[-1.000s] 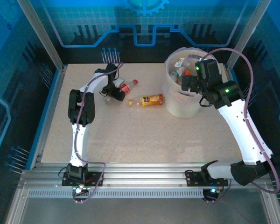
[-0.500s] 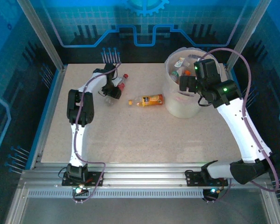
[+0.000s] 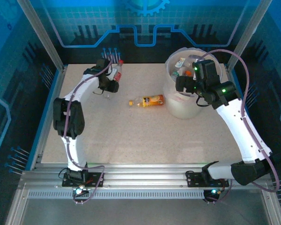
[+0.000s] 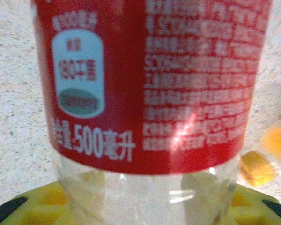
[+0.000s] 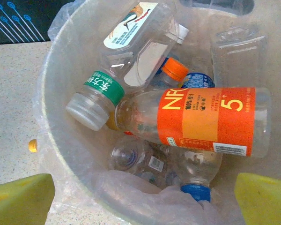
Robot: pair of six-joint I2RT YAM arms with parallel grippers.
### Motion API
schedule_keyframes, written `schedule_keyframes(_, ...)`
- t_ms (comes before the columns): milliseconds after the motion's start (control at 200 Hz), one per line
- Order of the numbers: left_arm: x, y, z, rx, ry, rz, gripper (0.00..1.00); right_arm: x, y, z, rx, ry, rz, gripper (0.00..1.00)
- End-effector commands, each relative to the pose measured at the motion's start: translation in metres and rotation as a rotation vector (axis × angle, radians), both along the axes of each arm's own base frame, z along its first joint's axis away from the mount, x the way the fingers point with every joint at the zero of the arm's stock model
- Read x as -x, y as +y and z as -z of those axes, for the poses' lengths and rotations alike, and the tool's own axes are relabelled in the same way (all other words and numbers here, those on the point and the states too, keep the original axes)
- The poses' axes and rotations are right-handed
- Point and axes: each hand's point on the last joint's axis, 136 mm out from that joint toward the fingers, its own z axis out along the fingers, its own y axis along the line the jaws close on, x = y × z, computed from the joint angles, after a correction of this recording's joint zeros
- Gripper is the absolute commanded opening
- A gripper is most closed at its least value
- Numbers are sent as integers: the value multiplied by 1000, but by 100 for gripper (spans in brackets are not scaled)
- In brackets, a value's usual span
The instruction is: Put the plastic bottles in the bin
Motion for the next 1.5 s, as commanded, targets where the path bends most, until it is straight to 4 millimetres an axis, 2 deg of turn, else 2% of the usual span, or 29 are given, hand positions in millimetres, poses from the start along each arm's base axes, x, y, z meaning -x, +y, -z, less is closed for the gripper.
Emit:
schedule_keyframes(0,0,-10,-42,89,-137,-43,45,4,9,-14,-51,-48,-30,100)
schedule_keyframes(190,21,-40,-86,126,-280,-4,44,7,15,-24,-94,-88,-63,100)
schedule_keyframes(390,46,-86,-141,185,-461,65,43,12,26,-40,-144,-137,-128,100)
schedule_keyframes(545,72,-123,-186,292,-589,155,43,19,37,-59,-192,-184,-202,100)
schedule_keyframes(740,107,-155,-225,443,-669,278,43,35,55,-92,-267,-276,-335,100)
schedule_keyframes(910,127,-182,-240,530,-687,382,43,47,67,-125,-314,-373,-432,100)
schedule_keyframes(1061,142,-207,-248,587,-700,471,43,50,69,-143,-320,-417,-453,100)
schedule_keyframes(1271,155,-234,-255,636,-712,563,43,44,72,-149,-317,-418,-462,100)
schedule_keyframes(1491,161,-258,-252,672,-679,634,43,40,76,-153,-327,-431,-469,100)
